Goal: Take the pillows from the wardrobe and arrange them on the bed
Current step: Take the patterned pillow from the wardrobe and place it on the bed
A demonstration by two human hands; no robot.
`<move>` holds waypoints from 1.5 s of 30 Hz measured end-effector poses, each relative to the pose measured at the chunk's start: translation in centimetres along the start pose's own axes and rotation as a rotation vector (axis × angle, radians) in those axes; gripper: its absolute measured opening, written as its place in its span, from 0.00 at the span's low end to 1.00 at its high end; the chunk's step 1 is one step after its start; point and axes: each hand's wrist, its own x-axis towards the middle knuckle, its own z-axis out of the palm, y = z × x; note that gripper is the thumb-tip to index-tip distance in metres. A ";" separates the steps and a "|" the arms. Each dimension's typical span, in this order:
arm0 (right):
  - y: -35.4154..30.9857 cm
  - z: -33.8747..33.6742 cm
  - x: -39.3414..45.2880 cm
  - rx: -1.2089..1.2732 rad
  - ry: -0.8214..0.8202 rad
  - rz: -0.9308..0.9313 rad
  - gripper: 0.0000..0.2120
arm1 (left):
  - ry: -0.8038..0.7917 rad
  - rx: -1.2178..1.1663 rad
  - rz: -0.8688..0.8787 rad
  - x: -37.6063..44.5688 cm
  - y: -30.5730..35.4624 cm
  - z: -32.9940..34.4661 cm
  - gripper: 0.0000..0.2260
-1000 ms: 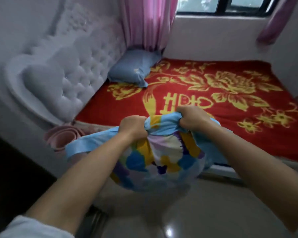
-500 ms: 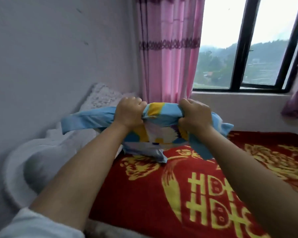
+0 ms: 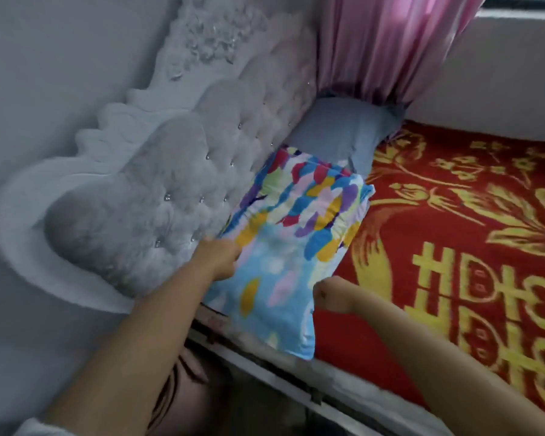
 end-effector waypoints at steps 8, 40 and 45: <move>7.6 -1.9 9.1 0.194 0.107 0.153 0.12 | -0.150 -0.174 -0.136 7.7 0.1 3.6 0.16; 6.3 12.1 28.7 0.632 0.378 0.981 0.29 | -0.200 -0.451 -0.251 27.6 -12.3 25.3 0.12; 4.4 11.4 25.9 0.563 0.371 0.985 0.24 | -0.183 -0.376 -0.177 24.2 -12.8 22.8 0.13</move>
